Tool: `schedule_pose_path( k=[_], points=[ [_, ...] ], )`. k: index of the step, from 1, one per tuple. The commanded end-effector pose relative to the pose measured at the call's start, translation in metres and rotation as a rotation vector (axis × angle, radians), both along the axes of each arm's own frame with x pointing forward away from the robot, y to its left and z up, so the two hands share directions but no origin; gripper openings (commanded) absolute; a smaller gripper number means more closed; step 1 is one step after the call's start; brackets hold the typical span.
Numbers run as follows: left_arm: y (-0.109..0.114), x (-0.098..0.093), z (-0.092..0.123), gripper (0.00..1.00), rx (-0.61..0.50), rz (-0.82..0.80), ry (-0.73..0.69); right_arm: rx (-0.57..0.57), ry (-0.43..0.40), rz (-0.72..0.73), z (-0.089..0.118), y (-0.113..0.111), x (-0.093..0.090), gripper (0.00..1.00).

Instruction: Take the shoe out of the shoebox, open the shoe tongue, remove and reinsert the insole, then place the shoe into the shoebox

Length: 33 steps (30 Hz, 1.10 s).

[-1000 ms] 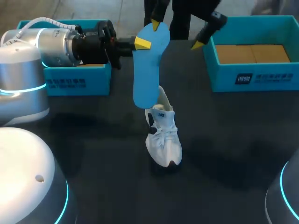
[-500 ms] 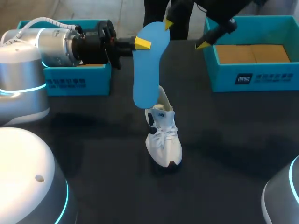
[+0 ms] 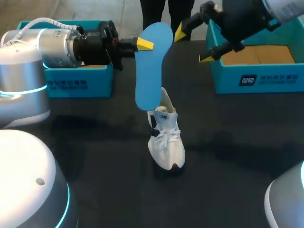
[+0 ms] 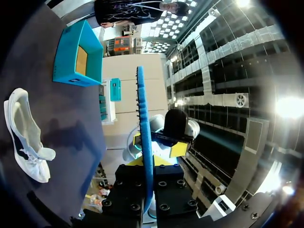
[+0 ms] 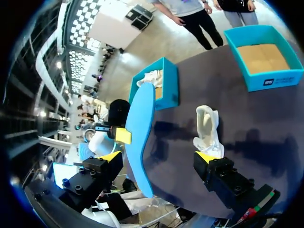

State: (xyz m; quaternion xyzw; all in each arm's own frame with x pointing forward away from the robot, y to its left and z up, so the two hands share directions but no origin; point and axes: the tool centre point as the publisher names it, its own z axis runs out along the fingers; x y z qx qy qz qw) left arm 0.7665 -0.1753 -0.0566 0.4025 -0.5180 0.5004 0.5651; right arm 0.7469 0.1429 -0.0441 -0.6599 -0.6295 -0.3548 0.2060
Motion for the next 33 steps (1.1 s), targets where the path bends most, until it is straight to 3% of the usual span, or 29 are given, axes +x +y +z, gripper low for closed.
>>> schedule_pose_path(
  k=[1, 12, 33],
  points=[
    [0.000, 0.000, 0.000, 0.00, 0.003, 0.001, 0.000, 0.576, -0.079, 0.089, -0.011, -0.002, -0.004, 1.00],
    [0.000, 0.000, 0.000, 0.00, 0.003, 0.001, 0.000, 0.749, -0.102, 0.099, -0.027, -0.007, -0.004, 1.00],
    [0.000, 0.000, 0.000, 0.00, 0.003, 0.001, 0.000, 0.711, -0.055, 0.121, -0.030, -0.026, 0.013, 1.00]
  ],
)
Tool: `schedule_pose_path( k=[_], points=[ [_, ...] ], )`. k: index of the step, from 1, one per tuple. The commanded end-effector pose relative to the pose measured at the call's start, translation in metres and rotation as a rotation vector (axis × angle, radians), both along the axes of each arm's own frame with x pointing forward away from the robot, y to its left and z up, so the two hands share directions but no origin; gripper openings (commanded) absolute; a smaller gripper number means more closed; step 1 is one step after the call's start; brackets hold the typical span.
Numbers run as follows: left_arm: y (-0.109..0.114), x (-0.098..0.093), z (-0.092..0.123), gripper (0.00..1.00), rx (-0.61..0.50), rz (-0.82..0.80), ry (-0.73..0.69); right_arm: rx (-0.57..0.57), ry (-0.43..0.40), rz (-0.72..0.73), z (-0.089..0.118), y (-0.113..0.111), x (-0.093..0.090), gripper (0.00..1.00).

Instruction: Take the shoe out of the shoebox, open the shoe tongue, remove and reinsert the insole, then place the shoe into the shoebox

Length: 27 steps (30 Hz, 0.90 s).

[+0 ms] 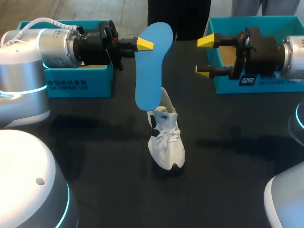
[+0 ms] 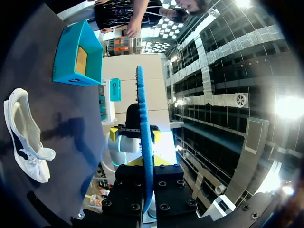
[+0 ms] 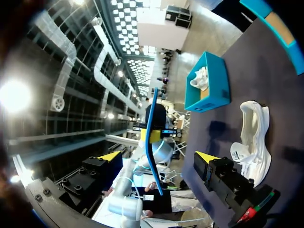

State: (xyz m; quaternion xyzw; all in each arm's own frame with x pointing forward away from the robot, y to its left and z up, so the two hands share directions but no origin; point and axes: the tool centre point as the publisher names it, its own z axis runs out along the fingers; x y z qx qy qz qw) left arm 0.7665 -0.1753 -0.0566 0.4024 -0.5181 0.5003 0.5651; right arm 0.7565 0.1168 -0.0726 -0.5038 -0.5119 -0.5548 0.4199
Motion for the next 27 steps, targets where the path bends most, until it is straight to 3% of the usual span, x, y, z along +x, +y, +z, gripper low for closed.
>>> schedule_pose_path(
  k=[1, 12, 27],
  points=[
    [0.000, 0.000, 0.000, 0.00, 0.003, 0.001, 0.000, 0.006, 0.006, 0.010, -0.001, -0.001, 0.004, 1.00],
    [0.000, 0.000, 0.000, 0.00, 0.003, 0.001, 0.000, -0.031, 0.030, 0.005, 0.003, -0.014, 0.010, 1.00],
    [0.000, 0.000, 0.000, 0.00, 0.003, 0.001, 0.000, -0.029, 0.046, 0.038, 0.002, -0.014, 0.012, 1.00]
  ],
)
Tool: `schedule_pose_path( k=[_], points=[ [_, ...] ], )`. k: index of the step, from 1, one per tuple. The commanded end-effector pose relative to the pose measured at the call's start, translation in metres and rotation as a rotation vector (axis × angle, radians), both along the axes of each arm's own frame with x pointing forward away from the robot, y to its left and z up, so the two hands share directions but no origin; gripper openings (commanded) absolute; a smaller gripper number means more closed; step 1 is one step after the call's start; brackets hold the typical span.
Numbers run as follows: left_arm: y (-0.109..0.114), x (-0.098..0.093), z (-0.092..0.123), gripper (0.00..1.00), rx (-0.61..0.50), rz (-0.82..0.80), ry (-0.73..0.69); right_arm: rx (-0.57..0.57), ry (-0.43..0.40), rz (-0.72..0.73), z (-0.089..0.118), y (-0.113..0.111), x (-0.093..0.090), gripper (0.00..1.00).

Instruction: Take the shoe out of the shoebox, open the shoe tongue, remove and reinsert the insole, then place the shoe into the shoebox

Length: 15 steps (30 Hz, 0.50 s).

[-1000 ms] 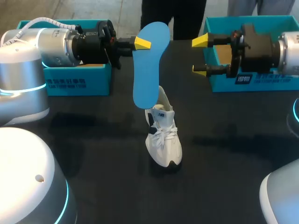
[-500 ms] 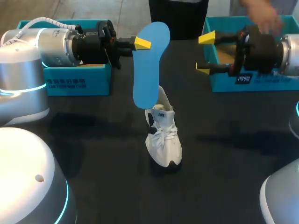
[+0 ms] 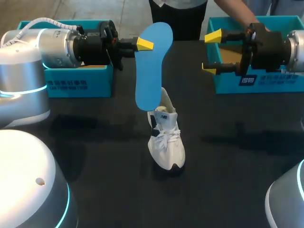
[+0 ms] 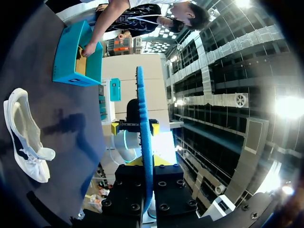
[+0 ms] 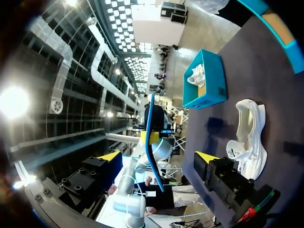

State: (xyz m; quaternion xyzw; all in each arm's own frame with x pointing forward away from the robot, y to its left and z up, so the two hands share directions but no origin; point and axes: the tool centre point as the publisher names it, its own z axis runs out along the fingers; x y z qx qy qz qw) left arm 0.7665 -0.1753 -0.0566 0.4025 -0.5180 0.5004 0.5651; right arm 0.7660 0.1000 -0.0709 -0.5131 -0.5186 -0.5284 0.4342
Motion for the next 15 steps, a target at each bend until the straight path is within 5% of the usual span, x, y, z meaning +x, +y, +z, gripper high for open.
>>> schedule_pose_path(
  k=[1, 10, 15],
  points=[
    [0.0001, -0.0004, 0.0004, 0.00, 0.003, 0.001, 0.000, -0.001, 0.000, 0.003, 0.0001, 0.0026, 0.0027, 1.00],
    [0.0012, 0.0009, 0.0019, 0.00, -0.012, -0.002, -0.014, -0.001, 0.000, 0.003, 0.0001, 0.0026, 0.0027, 1.00],
    [0.0062, 0.0040, 0.0048, 0.00, 0.017, -0.001, -0.263, -0.001, 0.000, 0.003, 0.0001, 0.0026, 0.0027, 1.00]
  ],
)
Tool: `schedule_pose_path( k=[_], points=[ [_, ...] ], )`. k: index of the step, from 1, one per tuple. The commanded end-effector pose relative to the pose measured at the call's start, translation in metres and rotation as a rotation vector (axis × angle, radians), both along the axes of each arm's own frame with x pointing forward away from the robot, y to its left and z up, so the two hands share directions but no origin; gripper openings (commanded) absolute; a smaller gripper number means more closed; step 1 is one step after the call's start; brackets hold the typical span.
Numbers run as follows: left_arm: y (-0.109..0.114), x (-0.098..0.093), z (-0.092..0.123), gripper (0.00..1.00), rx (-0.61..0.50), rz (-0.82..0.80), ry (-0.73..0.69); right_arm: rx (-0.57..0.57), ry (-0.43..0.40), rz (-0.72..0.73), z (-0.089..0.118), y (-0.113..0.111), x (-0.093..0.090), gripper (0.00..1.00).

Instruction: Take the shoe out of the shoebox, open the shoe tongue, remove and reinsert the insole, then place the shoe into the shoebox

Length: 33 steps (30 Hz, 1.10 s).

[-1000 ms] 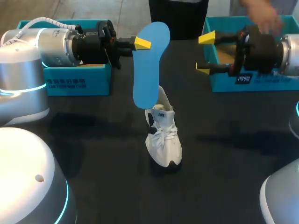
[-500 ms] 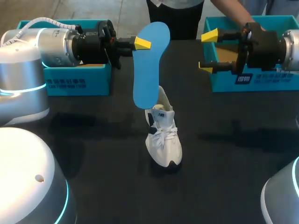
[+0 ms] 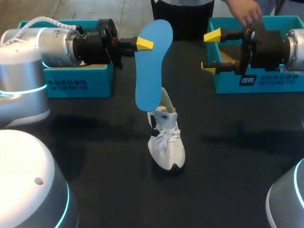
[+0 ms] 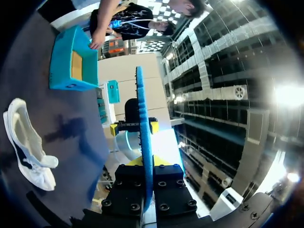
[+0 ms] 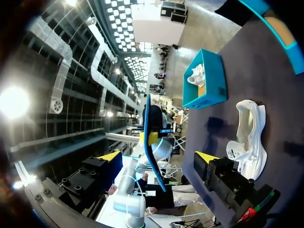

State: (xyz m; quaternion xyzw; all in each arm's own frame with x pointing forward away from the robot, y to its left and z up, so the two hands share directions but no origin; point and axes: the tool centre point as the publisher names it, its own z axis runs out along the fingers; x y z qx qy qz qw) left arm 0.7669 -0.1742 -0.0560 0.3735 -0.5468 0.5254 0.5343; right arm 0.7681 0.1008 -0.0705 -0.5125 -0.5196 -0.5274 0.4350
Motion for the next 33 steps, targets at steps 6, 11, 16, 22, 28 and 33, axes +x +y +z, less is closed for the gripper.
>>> schedule_pose_path(
  k=[6, 11, 16, 22, 28, 33],
  points=[
    [0.009, 0.008, 0.007, 0.00, -0.004, -0.013, -0.380, 0.000, 0.000, -0.001, 0.000, 0.002, 0.001, 1.00],
    [0.011, 0.013, 0.005, 0.00, -0.046, 0.000, -0.572, 0.000, 0.000, -0.001, 0.000, 0.002, 0.001, 1.00],
    [0.009, 0.016, 0.006, 0.00, -0.098, 0.017, -0.712, 0.000, 0.000, -0.001, 0.000, 0.002, 0.001, 1.00],
    [0.009, 0.017, 0.006, 0.00, -0.086, 0.022, -0.734, 0.000, 0.000, -0.001, 0.000, 0.002, 0.001, 1.00],
    [0.009, 0.017, 0.006, 0.00, -0.086, 0.022, -0.734, 0.000, 0.000, -0.001, 0.000, 0.002, 0.001, 1.00],
    [0.009, 0.017, 0.006, 0.00, -0.086, 0.022, -0.734, 0.000, 0.000, -0.001, 0.000, 0.002, 0.001, 1.00]
  ],
)
